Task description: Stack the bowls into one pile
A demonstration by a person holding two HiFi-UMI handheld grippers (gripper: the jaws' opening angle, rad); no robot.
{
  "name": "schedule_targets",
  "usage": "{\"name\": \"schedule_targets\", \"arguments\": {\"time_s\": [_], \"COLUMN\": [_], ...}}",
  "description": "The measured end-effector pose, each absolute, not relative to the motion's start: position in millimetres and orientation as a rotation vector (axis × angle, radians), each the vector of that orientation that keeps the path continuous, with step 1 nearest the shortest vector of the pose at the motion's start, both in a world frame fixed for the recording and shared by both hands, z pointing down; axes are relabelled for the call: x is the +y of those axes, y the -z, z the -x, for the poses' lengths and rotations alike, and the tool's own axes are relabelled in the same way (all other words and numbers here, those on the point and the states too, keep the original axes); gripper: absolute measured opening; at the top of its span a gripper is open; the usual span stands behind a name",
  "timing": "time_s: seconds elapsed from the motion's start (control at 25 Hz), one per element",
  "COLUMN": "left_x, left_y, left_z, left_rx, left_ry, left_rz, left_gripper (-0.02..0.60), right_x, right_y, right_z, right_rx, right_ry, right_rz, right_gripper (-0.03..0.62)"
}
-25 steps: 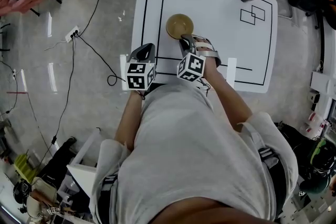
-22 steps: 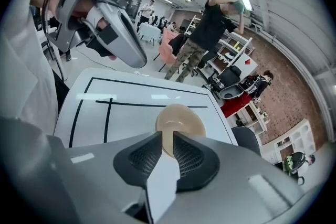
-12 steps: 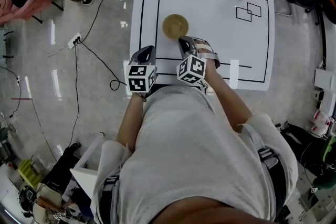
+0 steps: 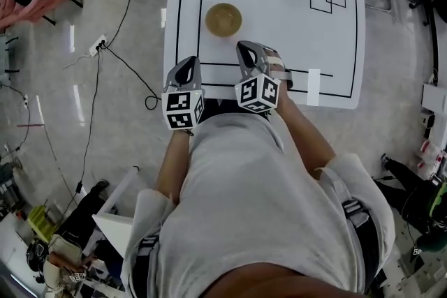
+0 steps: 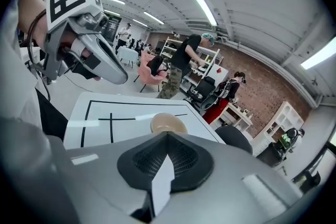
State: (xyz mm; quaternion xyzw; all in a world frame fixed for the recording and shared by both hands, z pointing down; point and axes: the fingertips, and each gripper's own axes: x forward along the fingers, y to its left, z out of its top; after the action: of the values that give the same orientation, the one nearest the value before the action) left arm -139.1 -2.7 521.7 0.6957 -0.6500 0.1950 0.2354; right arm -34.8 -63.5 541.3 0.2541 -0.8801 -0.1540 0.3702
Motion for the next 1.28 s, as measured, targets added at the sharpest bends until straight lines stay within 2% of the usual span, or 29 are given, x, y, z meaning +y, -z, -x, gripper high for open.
{"name": "schedule_targets", "arguments": {"time_s": [0.4,0.6,0.92,1.28], "left_x": [-0.3,11.1,52.4,95.6], "left_y": [-504.0,-470.3,-445.1,-445.6], "left_z": [130.6,121.0,151.6,176.4], "left_rx": [-1.711,-1.641,-1.621,-1.55], "left_ry": [-0.478,-0.461,-0.505,-0.424], "left_rz": [-2.038,-2.194,-2.351,-2.381], "left_gripper": [0.002,0.002,0.002,0.002], "right_x": [-43.2,-19.7,22.3,83.6], "right_y": [-495.9,-459.1,-432.6,-430.4], "right_z": [14.5,5.9,29.7,49.2], "right_rx": [-2.364,-2.365,-2.45,-2.366], "right_ry": [0.113,0.152,-0.155,-0.106], "right_rz": [-1.008,-1.199,-1.507,-1.535], "right_gripper": [-0.002,-0.002,-0.003,-0.002]}}
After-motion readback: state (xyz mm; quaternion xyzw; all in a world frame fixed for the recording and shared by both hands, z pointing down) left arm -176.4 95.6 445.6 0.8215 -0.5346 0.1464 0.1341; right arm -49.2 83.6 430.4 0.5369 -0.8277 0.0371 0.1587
